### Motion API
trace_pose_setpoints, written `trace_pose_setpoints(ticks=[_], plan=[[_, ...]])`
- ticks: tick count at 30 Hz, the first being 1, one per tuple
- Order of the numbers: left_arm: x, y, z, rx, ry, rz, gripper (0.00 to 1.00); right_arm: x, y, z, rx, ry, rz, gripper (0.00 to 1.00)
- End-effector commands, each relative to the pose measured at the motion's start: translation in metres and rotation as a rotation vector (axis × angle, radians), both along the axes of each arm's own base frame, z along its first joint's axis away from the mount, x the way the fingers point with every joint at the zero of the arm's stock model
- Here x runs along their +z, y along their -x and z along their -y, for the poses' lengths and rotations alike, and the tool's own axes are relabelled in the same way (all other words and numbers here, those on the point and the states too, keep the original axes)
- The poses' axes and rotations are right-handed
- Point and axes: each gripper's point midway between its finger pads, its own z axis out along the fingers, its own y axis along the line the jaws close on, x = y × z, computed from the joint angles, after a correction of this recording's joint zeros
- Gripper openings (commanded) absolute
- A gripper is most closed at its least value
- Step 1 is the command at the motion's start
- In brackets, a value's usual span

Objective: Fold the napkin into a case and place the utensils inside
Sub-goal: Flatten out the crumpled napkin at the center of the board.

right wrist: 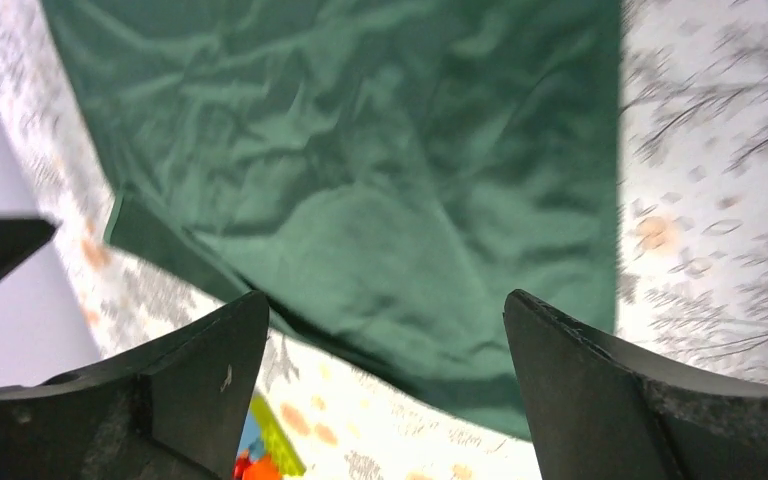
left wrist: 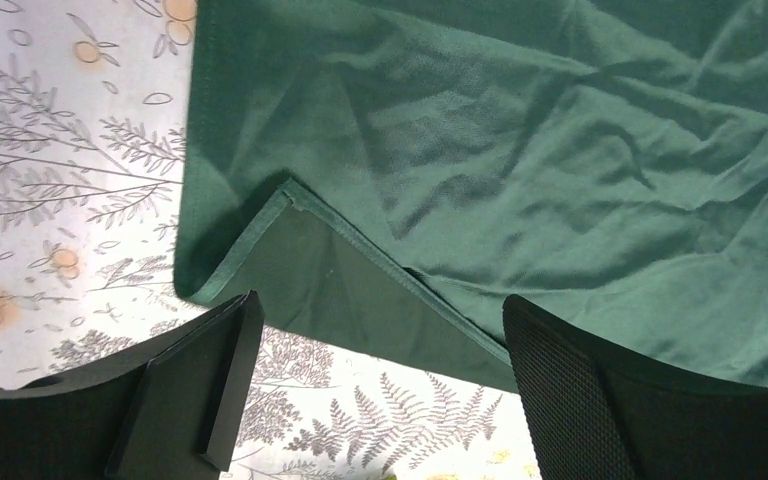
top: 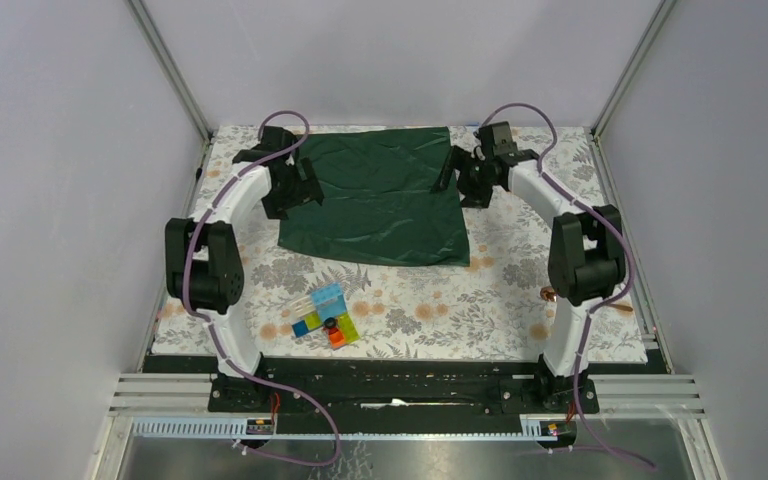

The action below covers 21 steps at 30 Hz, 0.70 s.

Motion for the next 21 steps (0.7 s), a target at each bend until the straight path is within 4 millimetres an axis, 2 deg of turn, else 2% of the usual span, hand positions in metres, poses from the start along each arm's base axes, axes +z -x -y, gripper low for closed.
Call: trace_pose_setpoints(ticks=[1, 3, 5, 7, 12, 15, 21], plan=[[-0.010, -0.027, 0.011, -0.042, 0.044, 0.020, 0.98, 0.010, 0.035, -0.028, 0.139, -0.157, -0.002, 0.94], [-0.019, -0.040, 0.014, -0.060, 0.045, 0.016, 0.99, 0.009, 0.048, -0.043, 0.187, -0.203, -0.014, 0.94], [-0.026, -0.047, 0.012, -0.054, 0.029, -0.014, 0.99, 0.004, 0.059, -0.052, 0.209, -0.220, -0.036, 0.94], [-0.030, -0.054, 0.019, -0.072, 0.055, 0.003, 0.99, 0.000, 0.066, -0.059, 0.222, -0.239, -0.043, 0.94], [-0.052, -0.055, 0.029, -0.095, 0.105, -0.024, 0.99, -0.014, 0.068, -0.060, 0.213, -0.234, -0.057, 0.94], [-0.063, -0.049, 0.030, -0.094, 0.106, -0.062, 0.99, -0.023, 0.066, -0.057, 0.195, -0.220, -0.071, 0.94], [-0.065, -0.025, 0.018, -0.079, 0.057, -0.097, 0.99, -0.048, 0.064, -0.054, 0.135, -0.203, -0.114, 0.93]])
